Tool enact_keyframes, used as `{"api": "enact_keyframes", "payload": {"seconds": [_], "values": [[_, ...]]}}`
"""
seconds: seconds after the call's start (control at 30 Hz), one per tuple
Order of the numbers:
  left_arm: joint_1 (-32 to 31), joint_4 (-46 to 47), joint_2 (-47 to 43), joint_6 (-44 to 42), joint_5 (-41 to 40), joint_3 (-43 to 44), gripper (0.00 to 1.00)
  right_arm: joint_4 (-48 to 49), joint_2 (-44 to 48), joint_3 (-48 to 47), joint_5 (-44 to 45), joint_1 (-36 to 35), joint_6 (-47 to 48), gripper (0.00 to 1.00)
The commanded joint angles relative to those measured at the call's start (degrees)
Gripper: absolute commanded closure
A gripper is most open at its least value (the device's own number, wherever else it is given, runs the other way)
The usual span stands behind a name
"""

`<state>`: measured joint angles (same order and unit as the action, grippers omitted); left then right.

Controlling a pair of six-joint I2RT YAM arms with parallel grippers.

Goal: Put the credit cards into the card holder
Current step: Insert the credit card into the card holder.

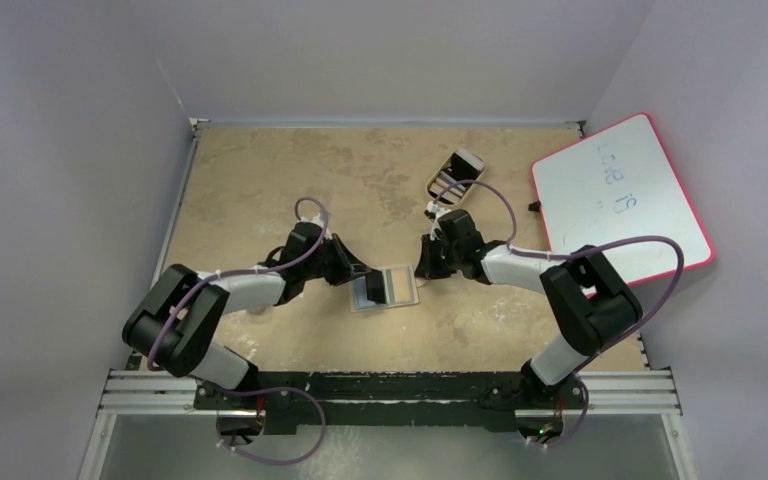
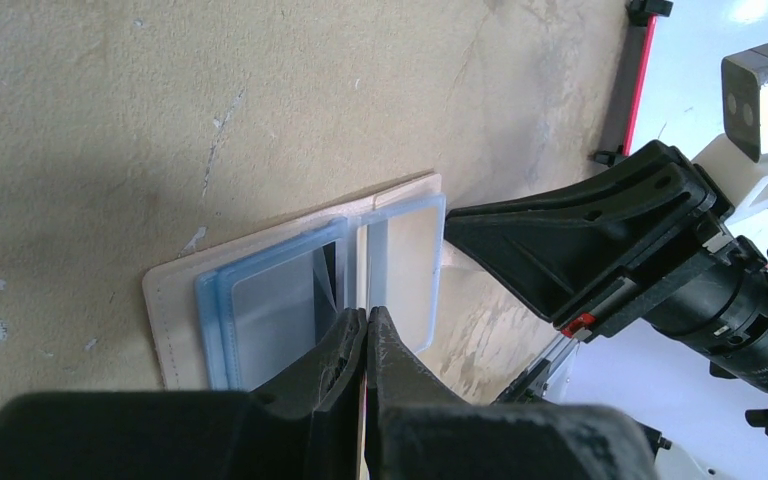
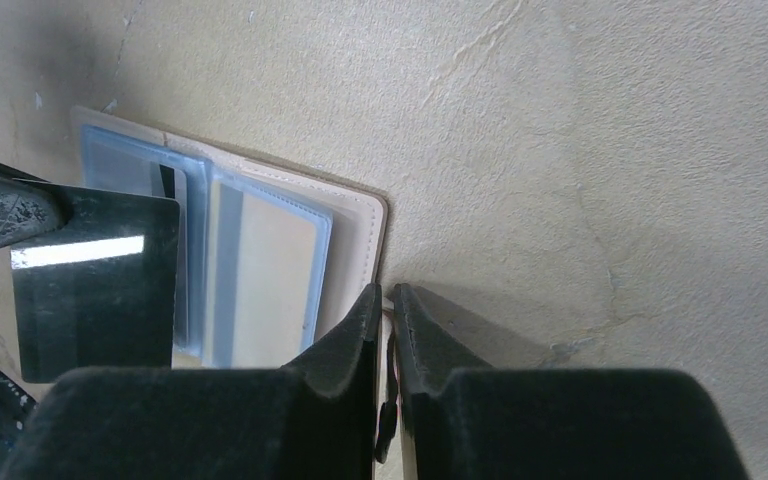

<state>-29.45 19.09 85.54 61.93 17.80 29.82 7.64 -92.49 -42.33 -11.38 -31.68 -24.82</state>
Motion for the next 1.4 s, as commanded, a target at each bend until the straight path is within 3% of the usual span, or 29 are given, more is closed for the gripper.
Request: {"api": "enact_keyframes", "payload": {"seconds": [0.0, 0.6, 0.83, 1.07, 1.37], "values": [[-0.3, 0.1, -0.6, -1.1, 0.8, 2.4, 1.00, 0.6, 1.2, 0.6, 1.3, -0.3, -0.5, 0.88], [-0.3, 5.6, 6.2, -2.7, 2.3, 1.5, 1.00, 1.7, 0.8, 1.5, 0.9, -0.4, -0.9, 0.88], [-0.3, -1.2, 2.5, -4.3, 0.6, 3.2, 1.00, 0.8, 1.1, 0.6, 1.7, -0.3, -0.5, 0.89], [-0.3, -3.3, -2.8, -3.4, -1.2, 3.6, 1.00, -6.5, 8.6, -3.8, 3.5, -0.4, -1.0, 0.72], [-0.3, -0.5, -0.4, -2.8, -0.7, 2.8, 1.00, -4.8, 8.2, -4.7, 3.9, -6.0, -4.9, 0.68]]}}
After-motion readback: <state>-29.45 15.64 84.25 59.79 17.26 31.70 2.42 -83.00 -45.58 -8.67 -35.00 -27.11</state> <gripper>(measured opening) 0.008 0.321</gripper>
